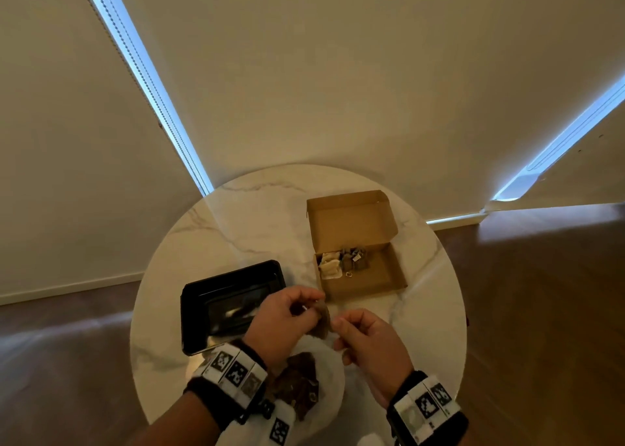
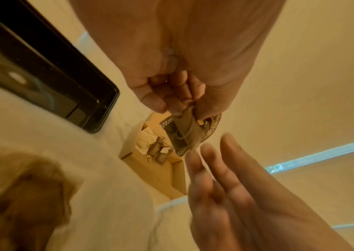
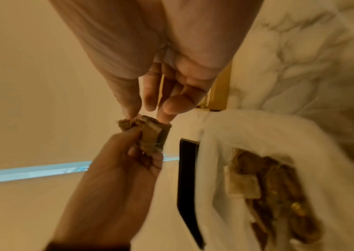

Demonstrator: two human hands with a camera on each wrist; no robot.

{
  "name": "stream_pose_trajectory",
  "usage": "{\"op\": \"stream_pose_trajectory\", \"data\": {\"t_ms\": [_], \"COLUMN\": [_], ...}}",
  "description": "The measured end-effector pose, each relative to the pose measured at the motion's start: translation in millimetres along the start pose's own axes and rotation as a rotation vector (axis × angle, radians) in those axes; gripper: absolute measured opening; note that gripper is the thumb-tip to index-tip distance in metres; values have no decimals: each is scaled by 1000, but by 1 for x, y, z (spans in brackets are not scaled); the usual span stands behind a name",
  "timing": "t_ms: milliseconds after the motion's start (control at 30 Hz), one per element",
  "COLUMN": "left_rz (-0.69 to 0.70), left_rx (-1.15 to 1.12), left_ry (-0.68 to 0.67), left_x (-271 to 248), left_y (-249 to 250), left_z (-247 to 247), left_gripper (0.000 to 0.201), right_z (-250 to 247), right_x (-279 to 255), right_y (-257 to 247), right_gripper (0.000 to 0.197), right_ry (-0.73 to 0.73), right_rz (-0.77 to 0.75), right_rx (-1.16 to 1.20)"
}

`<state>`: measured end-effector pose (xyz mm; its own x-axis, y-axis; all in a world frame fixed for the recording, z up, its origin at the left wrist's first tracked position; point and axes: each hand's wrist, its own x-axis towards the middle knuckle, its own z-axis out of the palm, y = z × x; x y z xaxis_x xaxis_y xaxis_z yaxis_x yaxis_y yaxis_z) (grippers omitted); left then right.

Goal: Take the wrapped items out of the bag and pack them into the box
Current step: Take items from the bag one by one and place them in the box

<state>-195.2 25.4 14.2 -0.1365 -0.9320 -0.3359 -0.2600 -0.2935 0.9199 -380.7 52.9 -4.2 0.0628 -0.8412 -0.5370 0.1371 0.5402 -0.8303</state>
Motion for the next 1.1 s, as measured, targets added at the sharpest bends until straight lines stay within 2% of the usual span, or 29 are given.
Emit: {"op": "stream_pose_trajectory", "data": {"t_ms": [67, 200, 300, 433, 567, 700, 833, 967, 1100], "left_rz": [11, -12, -19, 10, 5, -101, -191, -290, -276], "left_rx": [117, 243, 401, 788, 1038, 1061, 1047, 990, 909], "left_ry": [42, 83, 49, -43, 35, 202, 281, 293, 272], "left_x": [31, 100, 139, 166, 174, 173, 174, 176, 180], "left_y": [2, 0, -2, -9, -25, -41, -50, -54, -50], "left_z": [-1, 7, 23, 43, 56, 65, 63, 59, 59], "left_gripper": [22, 16, 28, 23, 21, 19, 21, 20, 22], "right_z": [-9, -26, -37, -48, -50, -50, -54, -58, -57], "right_x": [-1, -8, -9, -4, -3, -3, -7, -9, -10], "right_y": [7, 28, 38, 40, 41, 43, 46, 49, 50], "right_gripper": [8, 8, 5, 5, 4, 5, 4, 13, 14], "right_ry": [29, -58, -104, -213, -261, -284, -275, -271, -271], "right_rz": [20, 65, 78, 52, 64, 45, 38, 9, -23], "right_rx": [-161, -291, -357, -488, -580, -614, -604, -613, -653]}}
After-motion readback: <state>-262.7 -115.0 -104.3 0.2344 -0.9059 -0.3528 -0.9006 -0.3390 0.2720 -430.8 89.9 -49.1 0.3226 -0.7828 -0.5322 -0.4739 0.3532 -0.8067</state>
